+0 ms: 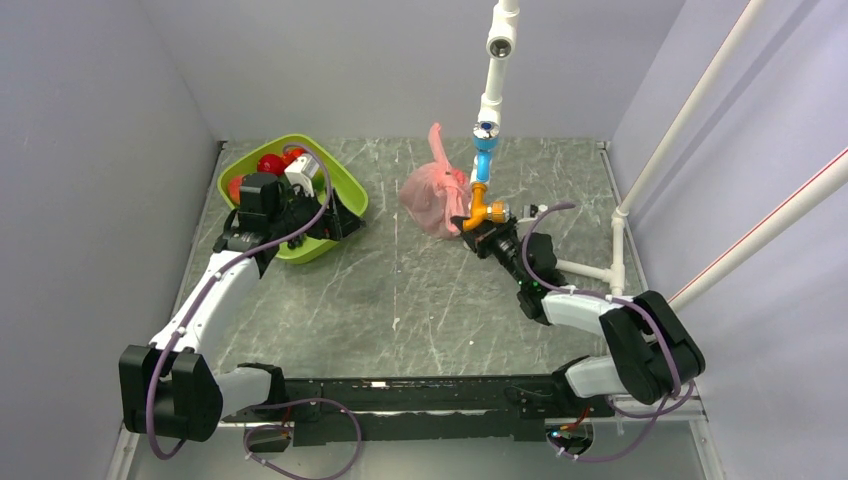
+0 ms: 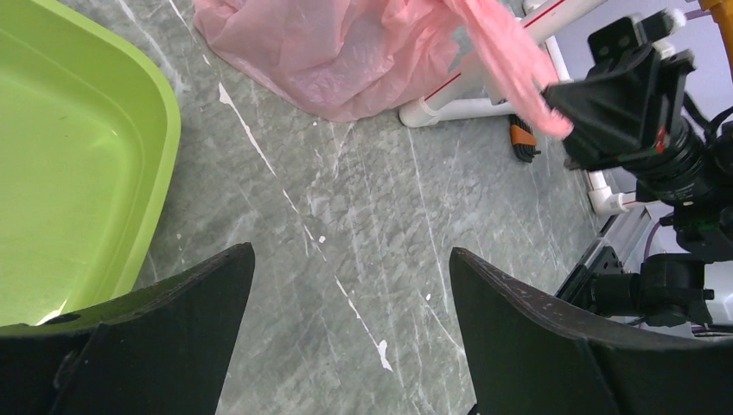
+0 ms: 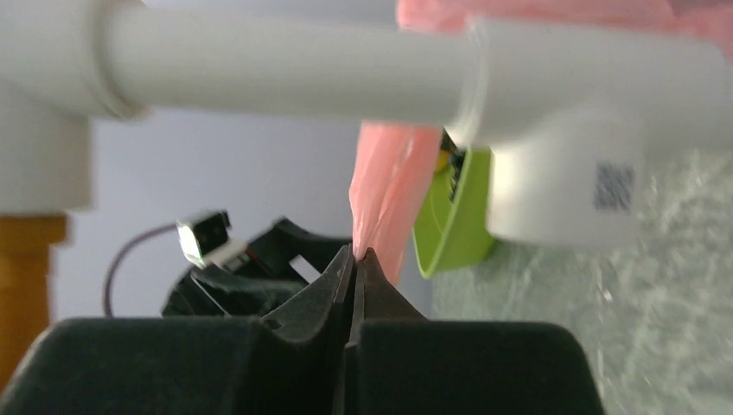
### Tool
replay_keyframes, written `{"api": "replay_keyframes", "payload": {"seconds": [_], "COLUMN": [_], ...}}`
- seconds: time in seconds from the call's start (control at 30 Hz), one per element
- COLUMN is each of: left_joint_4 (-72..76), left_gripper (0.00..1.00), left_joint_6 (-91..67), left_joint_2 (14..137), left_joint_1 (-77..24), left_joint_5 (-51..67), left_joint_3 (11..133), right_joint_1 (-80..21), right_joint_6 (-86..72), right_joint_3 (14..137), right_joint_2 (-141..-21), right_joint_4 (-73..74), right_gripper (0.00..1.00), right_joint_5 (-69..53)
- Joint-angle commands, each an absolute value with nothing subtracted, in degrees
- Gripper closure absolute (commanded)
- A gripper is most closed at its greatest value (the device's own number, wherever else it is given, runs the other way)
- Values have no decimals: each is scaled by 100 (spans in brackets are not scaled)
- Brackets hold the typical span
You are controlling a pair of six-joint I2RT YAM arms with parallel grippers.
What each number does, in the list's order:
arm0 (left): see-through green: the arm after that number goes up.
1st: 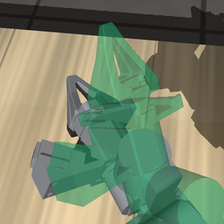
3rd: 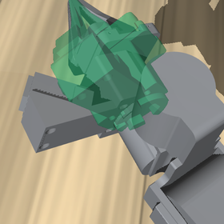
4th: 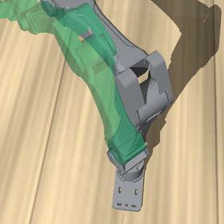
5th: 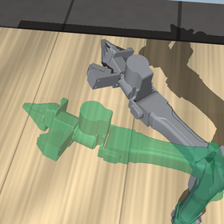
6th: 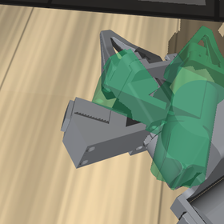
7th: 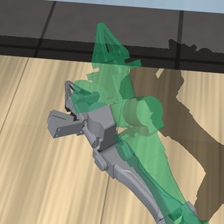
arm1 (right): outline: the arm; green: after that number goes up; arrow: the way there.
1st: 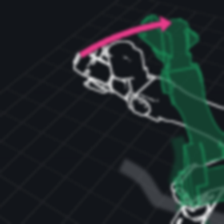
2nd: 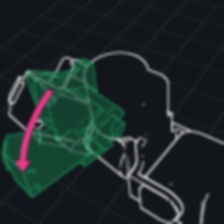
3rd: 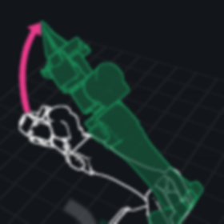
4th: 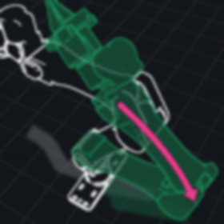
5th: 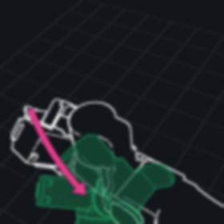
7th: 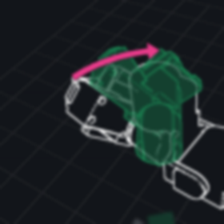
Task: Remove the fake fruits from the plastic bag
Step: Move the plastic bag to the center of the board, then untie the plastic bag at the center of the board.
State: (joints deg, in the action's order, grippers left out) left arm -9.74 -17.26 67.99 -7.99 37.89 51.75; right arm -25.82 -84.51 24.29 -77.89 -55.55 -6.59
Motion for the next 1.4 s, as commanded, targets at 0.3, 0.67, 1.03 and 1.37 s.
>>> {"api": "replay_keyframes", "payload": {"seconds": [0.3,0.67,1.03,1.37], "left_joint_4": [-909,-1678,-2574,-3230], "left_gripper": [10,14,14,11], "left_joint_6": [-1700,-1013,-202,-70], "left_joint_2": [6751,7119,7513,8890], "left_joint_1": [-819,-1800,-2773,-2830], "left_joint_5": [3886,3162,1415,1776], "left_joint_3": [5350,5692,6252,7466], "right_joint_1": [-3312,-4090,-4179,-4236], "right_joint_6": [-7278,-6876,-6879,-6701], "right_joint_3": [971,451,176,118], "right_joint_2": [-7015,-5221,-4884,-4489], "right_joint_4": [-6039,-4557,-4302,-3650], "right_gripper": [100,100,100,100], "right_joint_5": [-2320,-1954,-1933,-1639]}}
